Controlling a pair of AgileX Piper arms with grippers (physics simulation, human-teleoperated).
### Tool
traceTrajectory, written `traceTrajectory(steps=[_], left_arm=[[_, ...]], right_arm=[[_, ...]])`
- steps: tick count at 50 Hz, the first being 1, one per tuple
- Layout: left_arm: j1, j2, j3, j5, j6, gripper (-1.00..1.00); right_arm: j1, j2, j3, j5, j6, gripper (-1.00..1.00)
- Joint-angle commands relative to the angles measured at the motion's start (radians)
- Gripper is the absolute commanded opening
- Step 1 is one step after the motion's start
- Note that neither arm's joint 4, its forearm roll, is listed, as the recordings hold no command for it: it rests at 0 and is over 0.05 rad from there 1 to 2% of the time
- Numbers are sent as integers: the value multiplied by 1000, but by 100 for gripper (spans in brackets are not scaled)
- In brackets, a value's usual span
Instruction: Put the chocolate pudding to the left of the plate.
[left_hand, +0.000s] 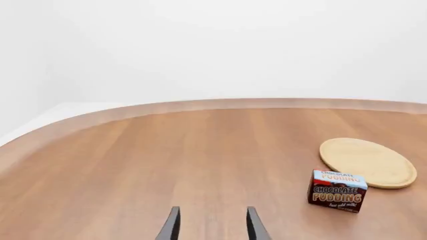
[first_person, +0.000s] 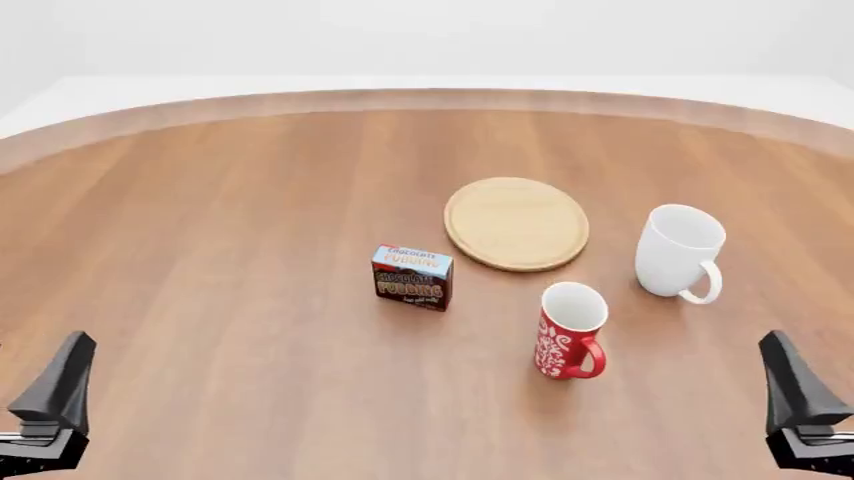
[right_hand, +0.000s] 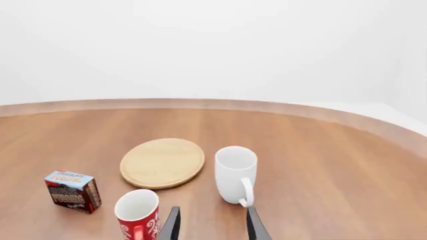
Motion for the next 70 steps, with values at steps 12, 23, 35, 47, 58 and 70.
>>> traceTrajectory(steps=[12,23,35,47,58,70], left_arm=[[0,0,0,0,0,100],[0,0,0,0,0,100],[0,0,0,0,0,100],[0,0,0,0,0,100],[0,0,0,0,0,100],[0,0,0,0,0,100]], right_arm=[[-7,2,-65,34,-43,100],[179,335,-462,91,-57,100],[317,643,-809,280,-286,100],[403,908,-1051,490,-471,100],[486,1046,-1168,634,-602,100],[557,1172,-1215,652,-587,100]])
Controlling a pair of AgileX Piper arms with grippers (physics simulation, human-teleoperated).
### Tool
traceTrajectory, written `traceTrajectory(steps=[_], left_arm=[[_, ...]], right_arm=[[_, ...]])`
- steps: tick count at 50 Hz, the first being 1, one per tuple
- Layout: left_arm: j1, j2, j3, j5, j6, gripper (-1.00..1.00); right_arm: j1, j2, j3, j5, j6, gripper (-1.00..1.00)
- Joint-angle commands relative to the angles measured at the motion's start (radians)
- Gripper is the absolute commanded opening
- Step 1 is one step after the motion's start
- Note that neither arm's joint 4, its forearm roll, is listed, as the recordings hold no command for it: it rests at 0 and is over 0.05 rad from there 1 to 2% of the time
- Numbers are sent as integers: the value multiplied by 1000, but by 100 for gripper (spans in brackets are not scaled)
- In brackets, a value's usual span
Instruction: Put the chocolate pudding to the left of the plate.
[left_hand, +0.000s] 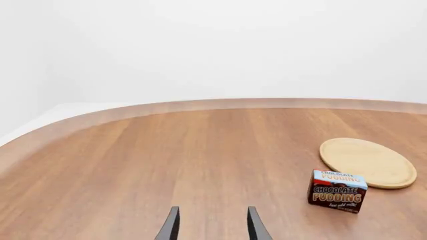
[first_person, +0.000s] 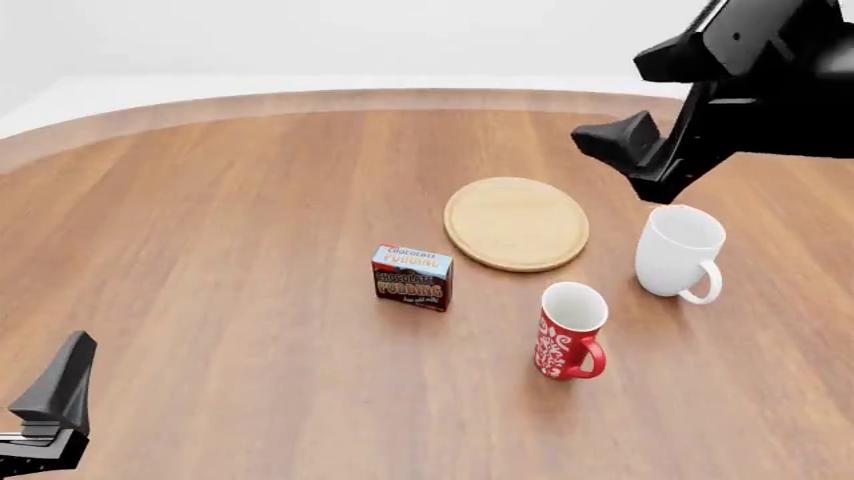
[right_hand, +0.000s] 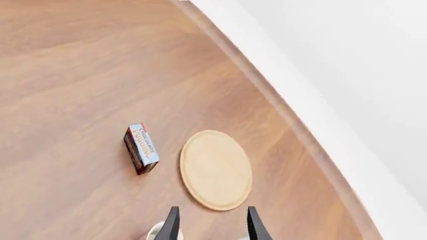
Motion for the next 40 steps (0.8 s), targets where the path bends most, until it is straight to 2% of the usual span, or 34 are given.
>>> traceTrajectory(steps=[1,6,20,40], left_arm=[[0,0,0,0,0,100],[0,0,0,0,0,100],[0,0,0,0,0,100],[0,0,0,0,0,100]], right_arm=[[59,133,-67,49,-24,100],[69,168,-46,35,-27,100],[106,301,-103,30,-19,100],[152,480,-115,-35,17,100]])
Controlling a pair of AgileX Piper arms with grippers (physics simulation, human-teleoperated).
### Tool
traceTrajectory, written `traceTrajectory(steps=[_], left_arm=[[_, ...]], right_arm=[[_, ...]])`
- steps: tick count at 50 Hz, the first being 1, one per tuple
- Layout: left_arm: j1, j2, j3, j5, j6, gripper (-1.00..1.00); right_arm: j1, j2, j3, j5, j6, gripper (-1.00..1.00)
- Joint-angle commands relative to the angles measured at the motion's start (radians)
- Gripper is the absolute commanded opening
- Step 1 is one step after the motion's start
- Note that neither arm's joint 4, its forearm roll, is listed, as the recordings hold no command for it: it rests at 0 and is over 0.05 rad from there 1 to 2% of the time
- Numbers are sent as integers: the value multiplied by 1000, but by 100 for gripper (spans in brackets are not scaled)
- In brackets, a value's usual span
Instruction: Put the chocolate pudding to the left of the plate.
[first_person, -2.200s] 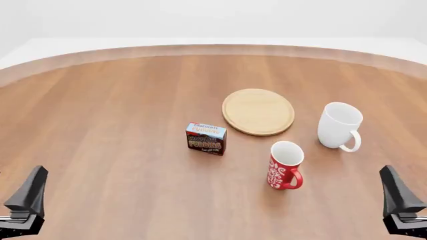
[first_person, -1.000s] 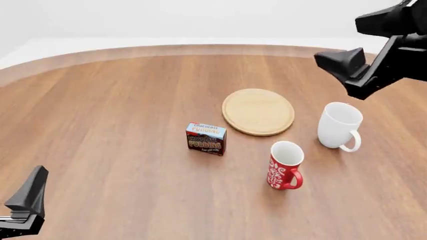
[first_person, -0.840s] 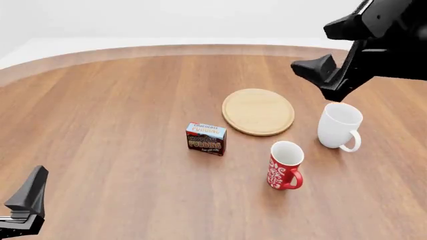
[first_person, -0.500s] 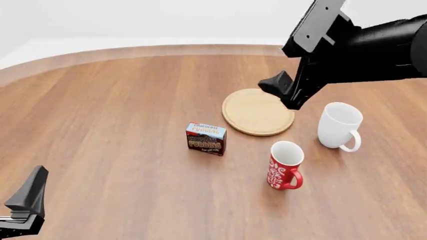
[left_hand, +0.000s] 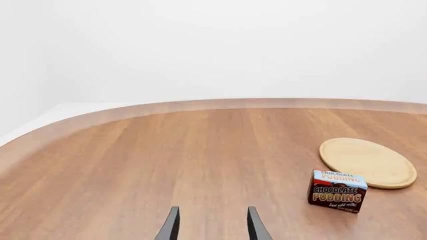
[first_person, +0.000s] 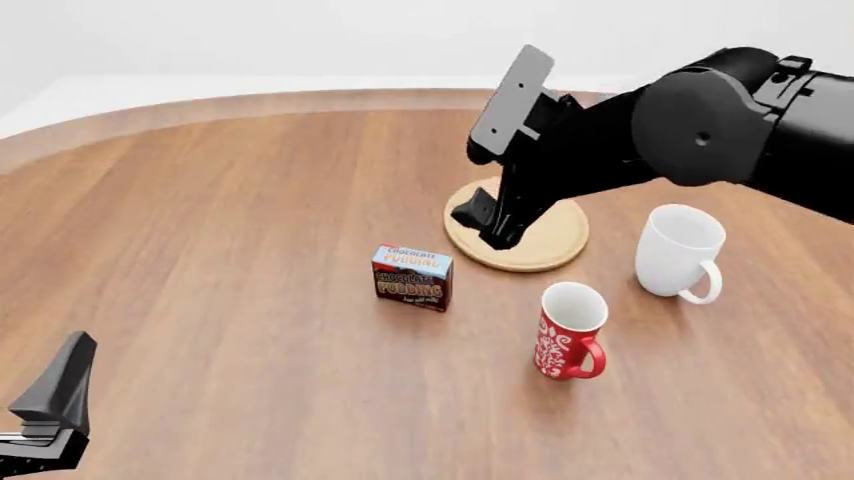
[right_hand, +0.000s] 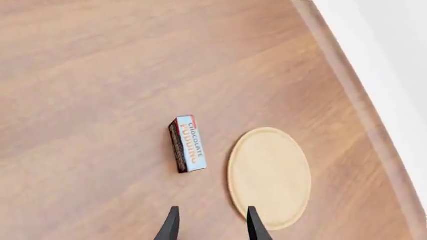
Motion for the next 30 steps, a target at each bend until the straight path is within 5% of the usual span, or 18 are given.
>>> traceTrajectory(steps=[1,30], left_arm=[[0,0,0,0,0,100],[0,0,0,0,0,100]], right_arm=[[22,101,-20,-33,19,100],[42,292,-80,-124,67,100]])
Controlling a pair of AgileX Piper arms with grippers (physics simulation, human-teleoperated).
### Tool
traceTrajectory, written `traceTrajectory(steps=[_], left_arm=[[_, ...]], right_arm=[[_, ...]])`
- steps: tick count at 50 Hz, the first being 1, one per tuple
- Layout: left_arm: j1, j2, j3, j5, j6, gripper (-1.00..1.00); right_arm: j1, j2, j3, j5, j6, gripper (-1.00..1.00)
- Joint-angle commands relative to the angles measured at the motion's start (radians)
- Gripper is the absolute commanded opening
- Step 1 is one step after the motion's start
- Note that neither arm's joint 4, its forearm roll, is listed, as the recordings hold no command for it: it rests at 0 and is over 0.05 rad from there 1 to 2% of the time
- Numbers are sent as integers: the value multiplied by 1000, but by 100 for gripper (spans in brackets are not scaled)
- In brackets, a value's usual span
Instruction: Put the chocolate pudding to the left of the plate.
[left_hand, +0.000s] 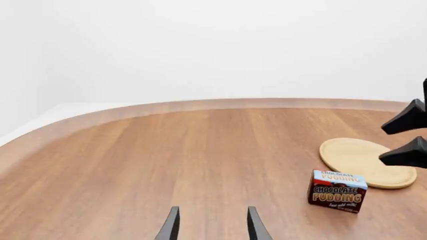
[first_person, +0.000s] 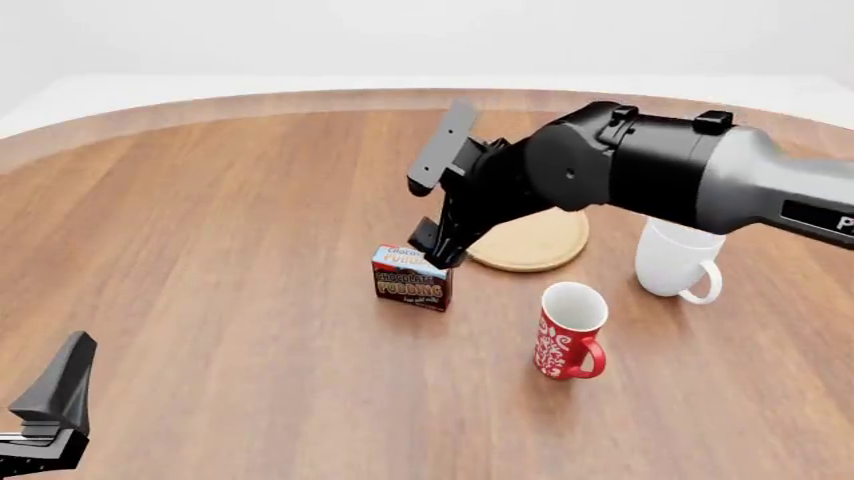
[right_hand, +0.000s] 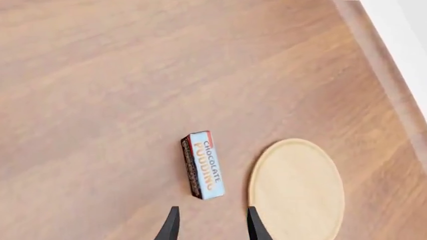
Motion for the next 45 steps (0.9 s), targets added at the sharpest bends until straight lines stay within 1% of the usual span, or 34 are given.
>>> traceTrajectory(steps=[1,18,30,37,45], left_arm=[[0,0,0,0,0,100],[0,0,0,0,0,100],[0,0,0,0,0,100],[0,0,0,0,0,100],[0,0,0,0,0,100]], right_arm=[[5,74,-18,-37,18,100],[4,149,-25,-72,39,100],[-17,184,-35,-80,30,100],[-10,195,-26,-94,39,100],[-22,221,-28,-110,43,100]])
